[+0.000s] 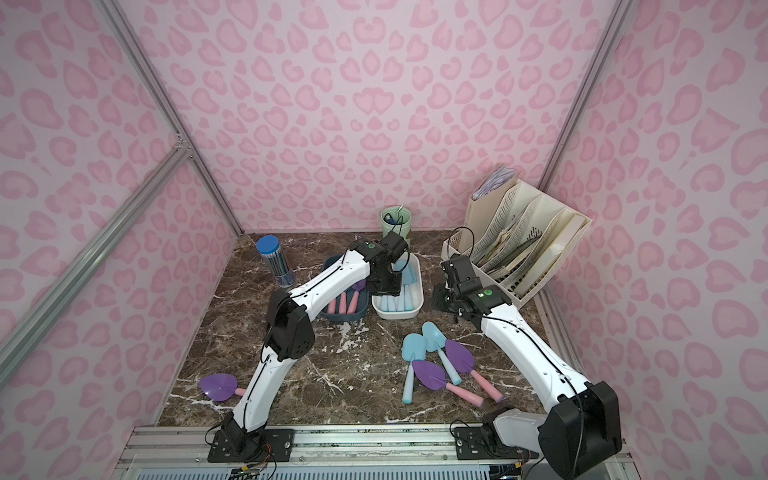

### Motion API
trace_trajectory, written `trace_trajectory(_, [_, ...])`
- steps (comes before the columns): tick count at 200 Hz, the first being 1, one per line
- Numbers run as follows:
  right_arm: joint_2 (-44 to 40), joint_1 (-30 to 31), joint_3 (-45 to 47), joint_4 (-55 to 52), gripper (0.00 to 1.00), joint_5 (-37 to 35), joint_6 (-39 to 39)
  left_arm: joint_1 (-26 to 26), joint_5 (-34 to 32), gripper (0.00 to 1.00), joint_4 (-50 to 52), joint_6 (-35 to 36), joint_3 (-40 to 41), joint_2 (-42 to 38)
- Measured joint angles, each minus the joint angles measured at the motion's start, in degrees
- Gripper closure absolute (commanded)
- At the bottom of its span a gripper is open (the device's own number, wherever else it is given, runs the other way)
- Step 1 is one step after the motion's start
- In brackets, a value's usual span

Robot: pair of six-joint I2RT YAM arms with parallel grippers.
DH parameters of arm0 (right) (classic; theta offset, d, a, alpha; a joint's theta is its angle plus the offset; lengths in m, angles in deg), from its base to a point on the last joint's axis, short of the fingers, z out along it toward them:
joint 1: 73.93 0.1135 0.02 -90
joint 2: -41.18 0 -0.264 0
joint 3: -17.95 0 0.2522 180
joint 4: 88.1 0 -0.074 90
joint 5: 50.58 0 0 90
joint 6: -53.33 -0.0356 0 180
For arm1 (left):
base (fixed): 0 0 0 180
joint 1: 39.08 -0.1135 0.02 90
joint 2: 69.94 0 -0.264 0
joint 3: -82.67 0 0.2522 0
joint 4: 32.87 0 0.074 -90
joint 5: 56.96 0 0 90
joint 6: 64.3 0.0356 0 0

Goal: Sort the small shovels by color and place them into the storage box
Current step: Place the shovel in the storage box, then pick up the shovel from the center of the board.

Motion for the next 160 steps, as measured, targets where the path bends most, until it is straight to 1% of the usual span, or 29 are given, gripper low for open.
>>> trace_trajectory(28, [-0.9, 0.0, -0.1, -0.5, 0.54, 0.1, 0.0, 1.1, -0.6, 0.50, 0.2, 0.5, 0.5, -4.8])
trace_trajectory(49, [-1.4, 0.0, 0.0, -0.7, 0.54, 1.0, 0.0, 2.0, -1.7, 0.50, -0.2, 0.8, 3.5, -10.0])
trace_trajectory(81, [-2.5, 0.7, 0.8, -2.2, 0.53, 2.1, -1.0, 2.6, -3.7, 0.50, -2.0, 0.8, 14.3, -19.9])
trace_trajectory(100, [-3.0, 2.3, 1.2, -2.6, 0.52, 2.5, -2.1, 2.5, -5.4, 0.50, -3.4, 0.7, 21.4, -25.7])
trace_trajectory(128, [-2.5, 7.0, 1.9, -2.6, 0.51, 3.3, -4.7, 2.4, -8.7, 0.50, -4.8, -0.3, 30.9, -32.7])
trace_trajectory(160, [-1.3, 12.4, 4.2, -1.6, 0.51, 3.9, -7.7, 1.7, -12.3, 0.49, -5.1, -2.7, 39.9, -38.4])
